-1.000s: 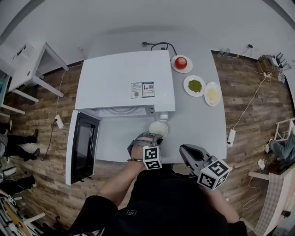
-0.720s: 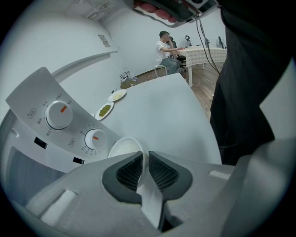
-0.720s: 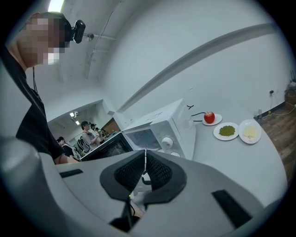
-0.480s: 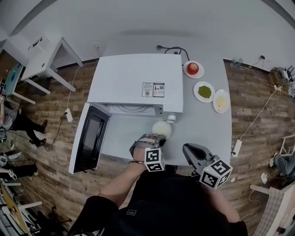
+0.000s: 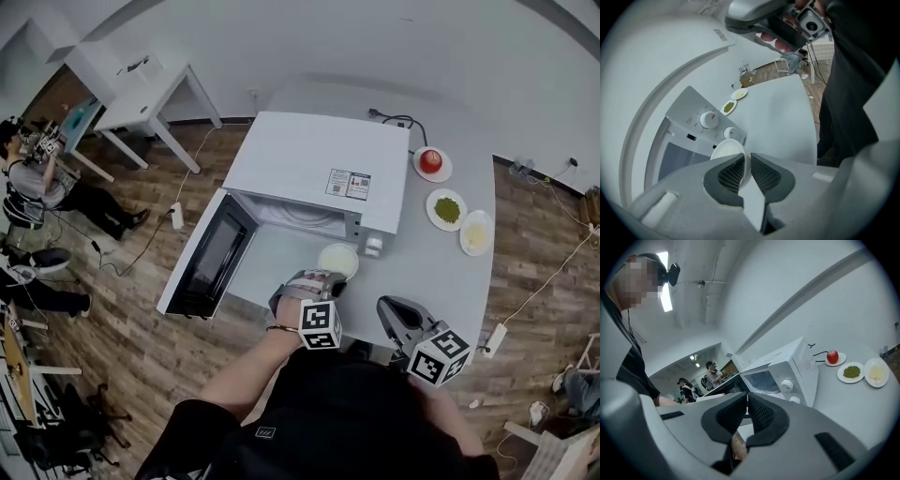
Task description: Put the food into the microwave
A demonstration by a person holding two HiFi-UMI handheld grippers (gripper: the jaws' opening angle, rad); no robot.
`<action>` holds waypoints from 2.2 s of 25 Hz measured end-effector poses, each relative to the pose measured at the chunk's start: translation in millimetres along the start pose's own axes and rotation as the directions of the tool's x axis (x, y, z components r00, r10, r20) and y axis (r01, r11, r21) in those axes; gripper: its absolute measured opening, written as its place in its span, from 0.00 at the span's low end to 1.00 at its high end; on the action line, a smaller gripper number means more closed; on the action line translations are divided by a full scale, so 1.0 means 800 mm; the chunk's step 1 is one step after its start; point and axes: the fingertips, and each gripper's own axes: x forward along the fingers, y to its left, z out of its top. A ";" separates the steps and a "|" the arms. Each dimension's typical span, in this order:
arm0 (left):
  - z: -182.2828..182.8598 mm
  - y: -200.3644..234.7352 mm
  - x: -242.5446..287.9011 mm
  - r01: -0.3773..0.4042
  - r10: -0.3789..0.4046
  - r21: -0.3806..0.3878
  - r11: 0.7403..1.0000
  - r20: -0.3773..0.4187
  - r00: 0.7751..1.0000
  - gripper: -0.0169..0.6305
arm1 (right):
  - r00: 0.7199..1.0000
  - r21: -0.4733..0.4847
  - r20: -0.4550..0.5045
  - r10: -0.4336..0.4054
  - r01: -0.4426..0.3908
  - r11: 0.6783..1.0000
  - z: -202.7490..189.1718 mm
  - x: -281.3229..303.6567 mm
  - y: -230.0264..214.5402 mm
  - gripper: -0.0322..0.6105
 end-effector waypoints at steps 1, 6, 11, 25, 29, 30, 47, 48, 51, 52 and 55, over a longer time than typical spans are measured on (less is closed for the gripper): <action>-0.001 0.003 -0.005 -0.014 0.014 -0.006 1.000 -0.009 1.000 0.10 | 1.000 -0.002 0.002 0.014 -0.014 1.000 -0.002 -0.001 0.002 0.08; -0.005 0.027 -0.033 -0.075 0.074 -0.021 0.997 -0.043 0.996 0.10 | 0.999 -0.002 -0.020 0.045 -0.045 0.999 -0.017 -0.002 -0.001 0.08; -0.016 0.044 -0.057 -0.109 0.108 -0.018 0.994 -0.063 0.992 0.10 | 0.998 -0.014 -0.019 0.058 -0.058 0.998 -0.012 0.005 0.001 0.08; -0.094 0.120 -0.029 -0.101 0.101 0.012 0.995 -0.024 0.995 0.10 | 0.997 -0.133 -0.076 0.009 -0.020 0.991 0.021 0.110 0.023 0.08; -0.120 0.131 0.002 -0.058 0.058 0.017 0.998 -0.004 0.998 0.10 | 0.996 -0.147 -0.079 -0.049 0.037 0.988 0.028 0.135 0.021 0.08; -0.127 0.134 0.010 -0.048 0.048 0.022 0.999 -0.002 0.999 0.10 | 0.994 -0.144 -0.080 -0.069 0.057 0.988 0.029 0.139 0.019 0.08; -0.153 0.172 0.099 -0.036 0.030 0.087 0.996 0.067 0.997 0.10 | 0.957 -0.142 -0.113 -0.266 0.250 0.958 0.025 0.157 -0.007 0.08; -0.152 0.175 0.102 -0.037 0.031 0.085 0.996 0.070 0.997 0.10 | 0.955 -0.137 -0.111 -0.273 0.258 0.957 0.024 0.155 -0.009 0.08; -0.151 0.186 0.111 -0.045 0.039 0.077 0.996 0.075 0.996 0.10 | 0.951 -0.121 -0.104 -0.290 0.277 0.953 0.023 0.147 -0.014 0.08; -0.151 0.191 0.114 -0.050 0.044 0.074 0.996 0.074 0.996 0.10 | 0.950 -0.118 -0.102 -0.294 0.282 0.952 0.023 0.145 -0.015 0.08; -0.151 0.204 0.123 -0.068 0.064 0.067 0.995 0.066 0.996 0.10 | 0.948 -0.117 -0.098 -0.303 0.291 0.949 0.023 0.138 -0.016 0.08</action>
